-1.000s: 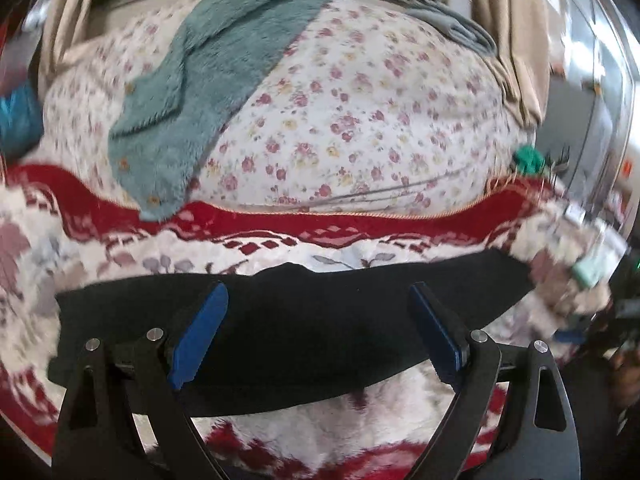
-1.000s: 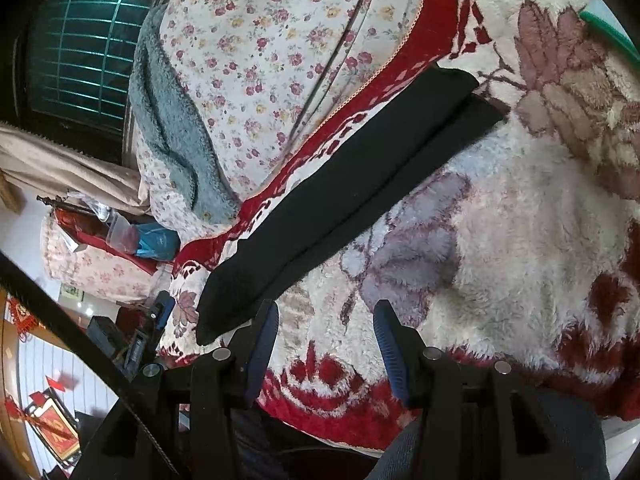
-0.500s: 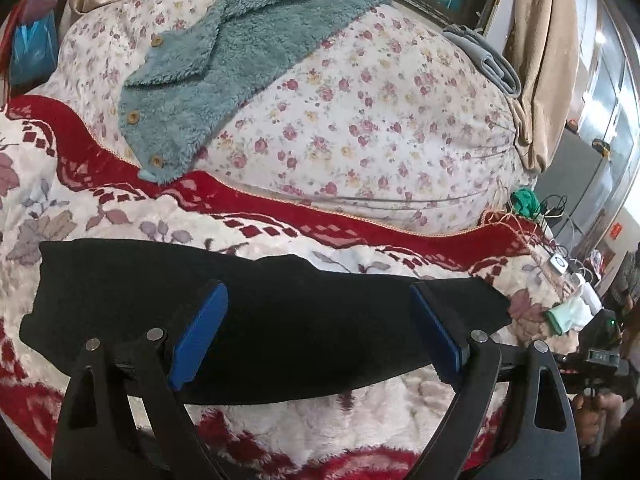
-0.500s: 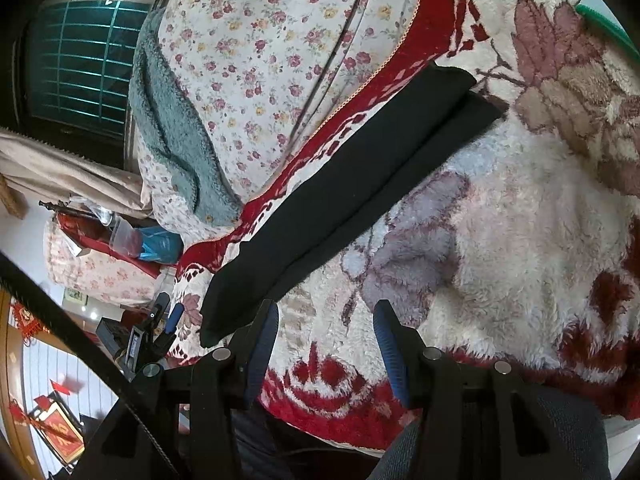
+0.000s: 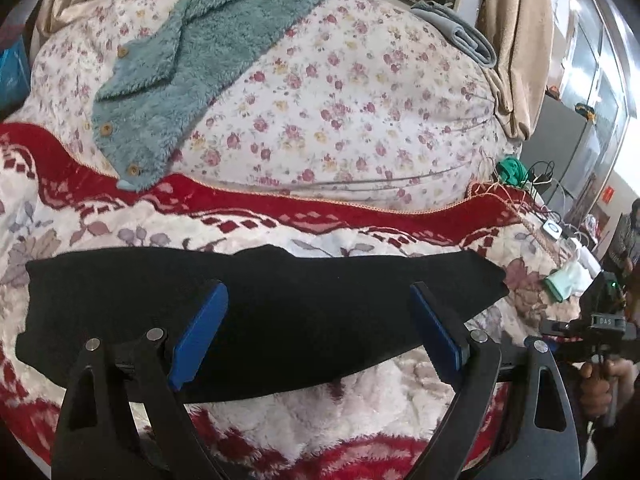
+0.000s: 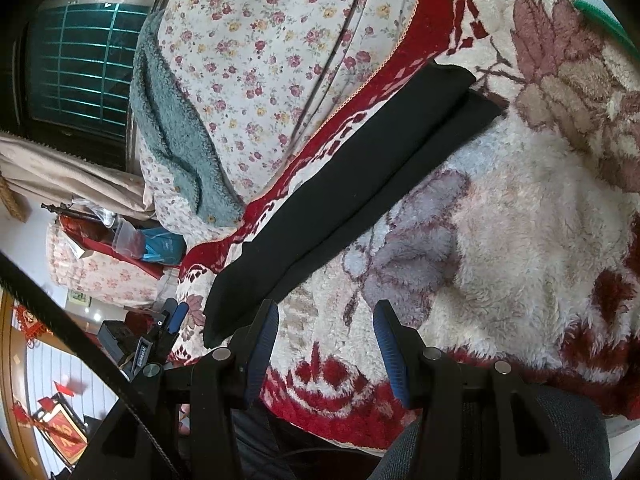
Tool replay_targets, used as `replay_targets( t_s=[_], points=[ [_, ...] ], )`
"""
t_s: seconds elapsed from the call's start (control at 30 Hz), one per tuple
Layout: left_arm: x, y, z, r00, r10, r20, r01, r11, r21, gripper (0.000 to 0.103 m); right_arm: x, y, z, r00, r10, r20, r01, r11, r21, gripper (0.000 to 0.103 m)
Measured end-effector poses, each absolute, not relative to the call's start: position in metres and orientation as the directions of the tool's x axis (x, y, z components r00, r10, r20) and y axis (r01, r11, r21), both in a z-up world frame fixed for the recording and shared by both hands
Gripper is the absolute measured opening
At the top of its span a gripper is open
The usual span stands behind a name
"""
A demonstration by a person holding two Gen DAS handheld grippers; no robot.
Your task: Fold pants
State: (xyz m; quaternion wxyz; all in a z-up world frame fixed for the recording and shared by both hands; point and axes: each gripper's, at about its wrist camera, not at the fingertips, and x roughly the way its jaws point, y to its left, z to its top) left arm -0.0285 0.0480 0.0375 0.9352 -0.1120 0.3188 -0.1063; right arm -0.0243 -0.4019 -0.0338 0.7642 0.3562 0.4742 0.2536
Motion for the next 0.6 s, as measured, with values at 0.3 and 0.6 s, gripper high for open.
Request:
replay_targets(
  t_s=[0.3,0.6],
  points=[
    [-0.023,0.063,0.032,0.751,-0.298,-0.59,0.082,0.928,-0.365,0.091,-0.024,-0.402,-0.033,0.424,0.728,-0.539,-0.05,0.613,0.788,0.048],
    [-0.017,0.055,0.033,0.722,-0.303,-0.622,0.126,0.942,-0.312,0.091,-0.025,-0.405,-0.033,0.428,0.731,-0.532,-0.052,0.607,0.793,0.048]
  ],
)
